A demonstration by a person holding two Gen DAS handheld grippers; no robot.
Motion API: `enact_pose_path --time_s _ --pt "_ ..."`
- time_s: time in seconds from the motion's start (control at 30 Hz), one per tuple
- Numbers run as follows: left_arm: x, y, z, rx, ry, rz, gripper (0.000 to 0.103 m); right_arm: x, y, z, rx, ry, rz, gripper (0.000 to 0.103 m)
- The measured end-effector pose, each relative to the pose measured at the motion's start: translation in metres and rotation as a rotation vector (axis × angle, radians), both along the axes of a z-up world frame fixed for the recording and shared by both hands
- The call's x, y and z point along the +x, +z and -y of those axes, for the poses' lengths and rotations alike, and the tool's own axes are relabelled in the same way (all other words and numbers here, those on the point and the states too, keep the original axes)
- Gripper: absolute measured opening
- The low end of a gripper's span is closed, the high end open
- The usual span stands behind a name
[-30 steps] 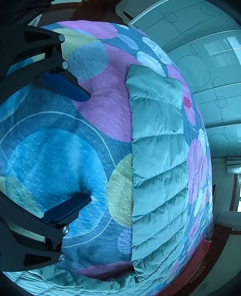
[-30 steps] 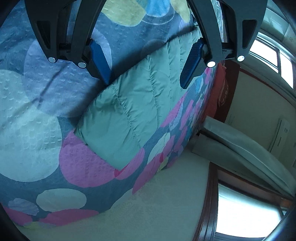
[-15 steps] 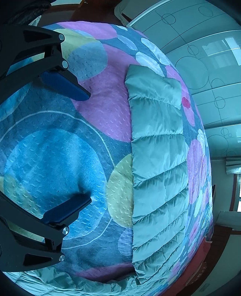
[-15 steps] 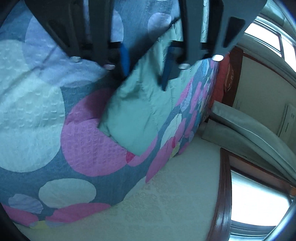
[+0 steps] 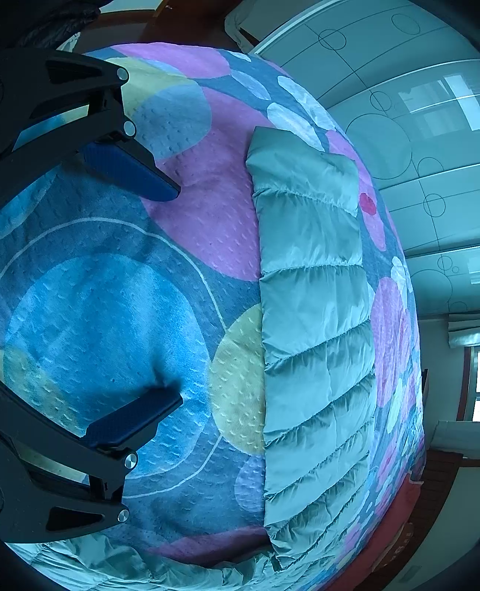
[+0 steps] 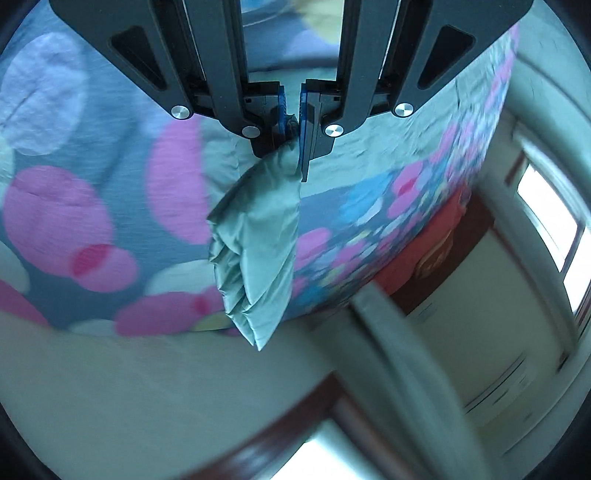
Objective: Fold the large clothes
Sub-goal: 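Close the right gripper on the sleeve cuff and lift it, then carry the sleeve across the jacket body and open the right gripper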
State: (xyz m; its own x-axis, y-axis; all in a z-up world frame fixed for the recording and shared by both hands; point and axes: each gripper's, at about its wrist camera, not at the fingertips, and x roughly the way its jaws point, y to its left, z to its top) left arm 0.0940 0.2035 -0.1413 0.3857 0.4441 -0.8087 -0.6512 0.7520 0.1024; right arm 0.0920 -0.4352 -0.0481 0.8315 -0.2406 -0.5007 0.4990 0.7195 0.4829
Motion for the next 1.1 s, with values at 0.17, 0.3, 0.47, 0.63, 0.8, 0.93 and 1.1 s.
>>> enact_pose_path --time_s 0.17,0.3,0.47,0.63,0.8,0.93,1.1 --pt "0.000 0.000 0.000 -0.002 0.000 0.003 0.101 0.061 0.010 -0.072 -0.057 0.207 -0.022 0.005" --pt "0.001 0.000 0.000 -0.002 -0.002 0.006 0.101 0.099 0.012 -0.126 -0.088 0.346 -0.029 0.005" --pt "0.002 -0.001 0.000 -0.004 -0.004 0.012 0.101 0.137 -0.005 -0.190 -0.114 0.519 -0.081 0.005" --pt "0.001 -0.002 -0.001 -0.005 -0.005 0.015 0.101 0.162 -0.021 -0.251 -0.117 0.667 -0.144 0.004" --pt "0.001 -0.002 0.000 -0.004 -0.005 0.016 0.101 0.178 -0.036 -0.304 -0.140 0.790 -0.204 0.005" --pt "0.001 -0.002 0.000 -0.004 -0.005 0.016 0.101 0.186 -0.052 -0.327 -0.147 0.870 -0.288 0.005" --pt "0.002 -0.002 -0.001 -0.003 -0.005 0.016 0.101 0.186 -0.058 -0.337 -0.142 0.920 -0.318 0.031"
